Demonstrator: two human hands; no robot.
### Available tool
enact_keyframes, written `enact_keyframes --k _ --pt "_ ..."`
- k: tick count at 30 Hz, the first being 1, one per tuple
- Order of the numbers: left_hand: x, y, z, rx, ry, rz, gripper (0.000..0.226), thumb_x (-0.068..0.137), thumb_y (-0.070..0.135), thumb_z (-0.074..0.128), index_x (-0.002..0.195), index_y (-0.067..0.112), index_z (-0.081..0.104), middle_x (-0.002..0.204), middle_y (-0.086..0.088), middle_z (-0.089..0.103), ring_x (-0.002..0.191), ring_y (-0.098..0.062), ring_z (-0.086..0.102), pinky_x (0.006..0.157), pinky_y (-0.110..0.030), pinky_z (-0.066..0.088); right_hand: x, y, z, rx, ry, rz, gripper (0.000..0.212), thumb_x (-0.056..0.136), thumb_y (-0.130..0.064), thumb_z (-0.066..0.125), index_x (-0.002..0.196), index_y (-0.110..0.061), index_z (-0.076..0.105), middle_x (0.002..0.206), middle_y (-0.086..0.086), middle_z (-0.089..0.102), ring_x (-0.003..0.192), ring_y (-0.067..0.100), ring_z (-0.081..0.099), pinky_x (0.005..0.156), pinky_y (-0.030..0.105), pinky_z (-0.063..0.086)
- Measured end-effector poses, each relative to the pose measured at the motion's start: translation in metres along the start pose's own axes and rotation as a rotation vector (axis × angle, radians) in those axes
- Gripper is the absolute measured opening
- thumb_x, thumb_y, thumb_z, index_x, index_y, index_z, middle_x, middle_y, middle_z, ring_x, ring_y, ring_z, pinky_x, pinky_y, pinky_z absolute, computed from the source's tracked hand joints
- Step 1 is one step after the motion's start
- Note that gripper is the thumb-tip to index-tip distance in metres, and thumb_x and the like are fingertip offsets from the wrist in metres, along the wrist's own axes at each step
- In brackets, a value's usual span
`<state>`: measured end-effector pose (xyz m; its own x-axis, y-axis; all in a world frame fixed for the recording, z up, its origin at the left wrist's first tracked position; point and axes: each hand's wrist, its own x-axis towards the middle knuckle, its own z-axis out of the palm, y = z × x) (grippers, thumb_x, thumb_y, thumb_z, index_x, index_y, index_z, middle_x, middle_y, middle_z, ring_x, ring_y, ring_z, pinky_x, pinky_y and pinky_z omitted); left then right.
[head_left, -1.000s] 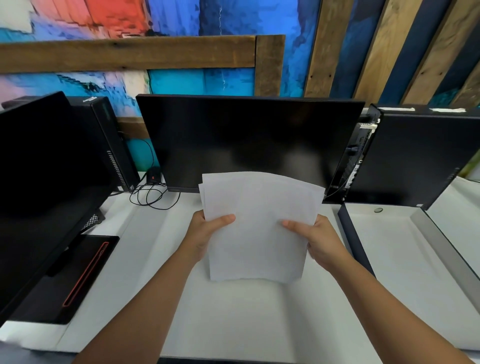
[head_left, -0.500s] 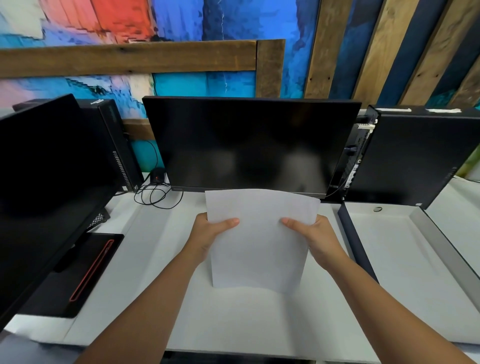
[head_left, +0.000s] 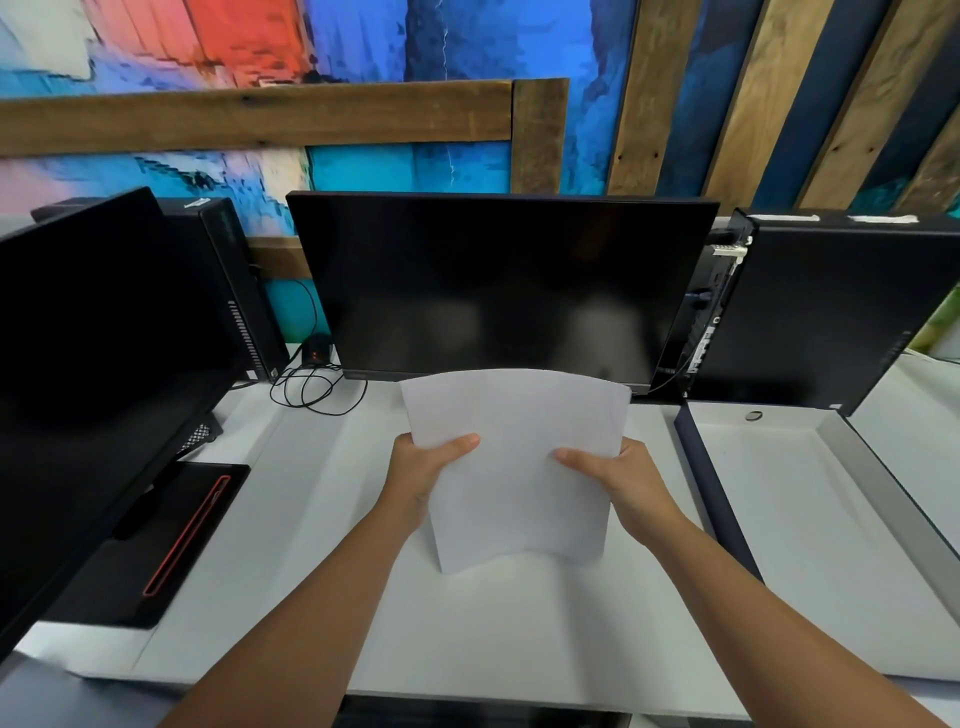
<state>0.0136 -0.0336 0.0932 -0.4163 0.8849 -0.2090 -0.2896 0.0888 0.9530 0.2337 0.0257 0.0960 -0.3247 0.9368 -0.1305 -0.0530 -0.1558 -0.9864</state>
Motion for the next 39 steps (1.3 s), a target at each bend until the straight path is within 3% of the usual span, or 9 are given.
enact_keyframes --k 4,9,13,17,22,28,34,37,39 --pt "-0.001 -0.001 0.0 -0.016 0.029 -0.01 0.037 0.054 0.012 0.084 0.088 0.008 0.072 0.086 -0.007 0.076 0.082 -0.028 0.071 0.081 -0.039 0.056 0.003 0.005 -0.001 -0.036 -0.006 0.039 0.021 0.073 -0.013 0.078 0.093 -0.008 0.073 0.097 0.008 0.075 0.09 0.029 0.071 0.087 0.048 0.055" --pt "-0.002 0.003 0.006 0.019 0.014 0.022 0.028 0.063 0.005 0.084 0.088 0.007 0.072 0.088 -0.009 0.075 0.082 -0.028 0.07 0.08 -0.038 0.056 0.003 0.007 -0.002 0.013 0.011 0.042 0.028 0.07 -0.012 0.08 0.097 -0.01 0.073 0.098 0.006 0.075 0.091 0.026 0.071 0.087 0.045 0.055" --pt "-0.006 -0.003 0.004 0.091 -0.004 0.01 0.04 0.052 0.016 0.084 0.089 0.009 0.073 0.092 -0.01 0.075 0.087 -0.03 0.071 0.079 -0.037 0.056 -0.001 0.022 -0.004 -0.019 0.044 0.087 0.039 0.061 -0.021 0.086 0.097 -0.012 0.073 0.097 0.004 0.075 0.091 0.025 0.071 0.088 0.047 0.054" --pt "-0.007 -0.002 0.002 0.099 -0.009 0.028 0.045 0.051 0.017 0.085 0.093 0.008 0.072 0.094 -0.01 0.075 0.087 -0.029 0.071 0.08 -0.038 0.057 0.001 0.022 -0.005 0.013 0.081 0.067 0.032 0.064 -0.016 0.085 0.093 -0.011 0.074 0.095 0.004 0.075 0.09 0.025 0.071 0.085 0.044 0.055" --pt "-0.008 -0.008 0.001 0.137 -0.006 0.012 0.026 0.063 0.001 0.084 0.082 0.013 0.072 0.078 0.0 0.075 0.077 -0.023 0.071 0.074 -0.032 0.056 -0.001 0.033 -0.001 0.016 0.11 0.097 0.033 0.066 -0.012 0.084 0.096 -0.008 0.072 0.096 0.008 0.075 0.088 0.026 0.071 0.082 0.042 0.056" --pt "-0.006 -0.014 0.003 0.134 0.022 -0.002 0.022 0.068 0.001 0.081 0.081 0.015 0.071 0.075 0.004 0.075 0.074 -0.019 0.071 0.075 -0.032 0.057 0.003 0.031 0.0 0.007 0.121 0.119 0.032 0.068 -0.011 0.082 0.098 -0.006 0.071 0.096 0.009 0.074 0.088 0.027 0.071 0.083 0.042 0.056" --pt "0.002 -0.009 0.001 0.075 0.057 0.001 0.025 0.069 0.004 0.081 0.091 0.011 0.072 0.096 -0.012 0.074 0.09 -0.032 0.07 0.082 -0.04 0.056 0.012 0.02 -0.002 -0.114 0.069 0.127 0.028 0.067 -0.016 0.082 0.092 -0.008 0.073 0.09 0.008 0.075 0.083 0.027 0.072 0.082 0.044 0.057" --pt "0.01 0.004 -0.002 0.08 0.052 0.066 0.035 0.07 0.005 0.08 0.103 0.011 0.069 0.103 -0.009 0.073 0.098 -0.03 0.068 0.083 -0.038 0.055 0.015 0.016 -0.006 -0.203 0.038 0.15 0.028 0.065 -0.018 0.083 0.089 -0.009 0.073 0.089 0.008 0.075 0.082 0.028 0.072 0.082 0.046 0.057" --pt "0.018 0.017 -0.002 0.252 0.063 0.176 0.049 0.071 0.008 0.08 0.116 0.015 0.062 0.109 0.0 0.068 0.103 -0.022 0.065 0.084 -0.031 0.053 0.018 0.009 -0.009 -0.253 0.011 0.161 0.026 0.066 -0.015 0.082 0.089 -0.007 0.073 0.09 0.011 0.075 0.079 0.029 0.072 0.08 0.044 0.058"
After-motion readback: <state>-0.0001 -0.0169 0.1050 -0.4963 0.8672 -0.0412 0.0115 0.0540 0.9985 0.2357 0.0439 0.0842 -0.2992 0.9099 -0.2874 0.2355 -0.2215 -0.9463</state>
